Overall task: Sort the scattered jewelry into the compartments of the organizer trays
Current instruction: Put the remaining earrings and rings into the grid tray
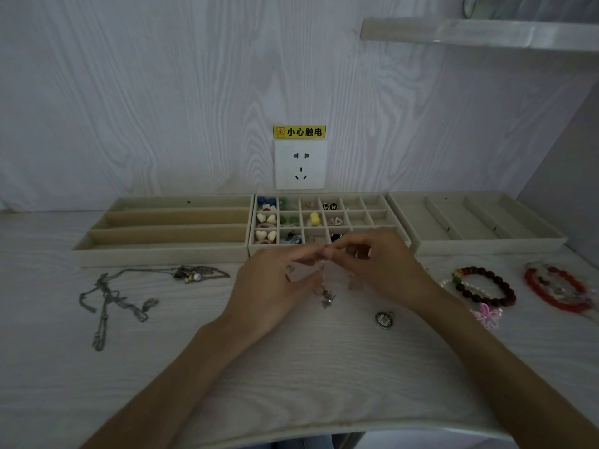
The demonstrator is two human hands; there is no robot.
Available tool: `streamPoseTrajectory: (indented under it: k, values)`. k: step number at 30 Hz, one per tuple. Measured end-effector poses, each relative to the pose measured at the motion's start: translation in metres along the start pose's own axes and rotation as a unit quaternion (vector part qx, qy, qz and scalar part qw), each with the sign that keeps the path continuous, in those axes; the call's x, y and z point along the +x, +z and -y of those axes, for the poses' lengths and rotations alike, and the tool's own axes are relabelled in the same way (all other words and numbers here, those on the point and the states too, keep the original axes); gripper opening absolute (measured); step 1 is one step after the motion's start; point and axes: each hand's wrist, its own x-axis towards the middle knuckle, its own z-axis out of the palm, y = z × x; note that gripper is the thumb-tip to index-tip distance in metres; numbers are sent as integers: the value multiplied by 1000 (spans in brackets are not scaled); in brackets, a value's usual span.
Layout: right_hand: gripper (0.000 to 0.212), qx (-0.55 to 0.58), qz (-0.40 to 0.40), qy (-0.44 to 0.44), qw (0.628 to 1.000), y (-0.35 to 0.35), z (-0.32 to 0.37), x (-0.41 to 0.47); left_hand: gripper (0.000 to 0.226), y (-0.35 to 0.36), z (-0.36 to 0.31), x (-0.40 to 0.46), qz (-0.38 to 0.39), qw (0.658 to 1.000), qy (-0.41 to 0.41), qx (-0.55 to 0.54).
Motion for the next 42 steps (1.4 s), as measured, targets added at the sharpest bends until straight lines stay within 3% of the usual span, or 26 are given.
streamPoseTrajectory:
  k: [7,14,17,21,24,26,29,31,33,36,42]
  values:
    - [19,178,47,102,978,-5,10,-3,22,-2,-8,0,-67,992,13,-107]
    - [32,200,76,125,969,-6,9,-6,13,-2,-6,-4,-90,991,75,69]
    - [39,200,78,121,969,-6,9,-7,11,-3,-6,-4,-80,989,100,75]
    - [29,191,53,124,972,-6,6,-7,22,-4,-5,-1,-68,988,116,78]
    - [14,185,-31,78,979,-1,8,-6,23,-5,-7,8,-45,993,85,74]
    - [4,152,-93,24,984,2,8,-5,22,-4,-13,15,-4,999,32,-36]
    - [3,84,-144,-25,986,1,8,0,22,-6,-24,26,16,966,-87,-242]
    - [4,53,-151,-31,987,-11,8,8,27,-11,-24,33,8,952,-153,-265]
    - [3,21,-150,-28,988,-29,5,21,31,-17,-13,37,-12,960,-165,-225]
    - [6,-98,-127,-21,987,-58,-4,45,15,-27,5,36,-59,980,-142,-125]
    - [10,-237,14,7,971,-74,-22,77,12,-39,18,26,-107,975,-154,122]
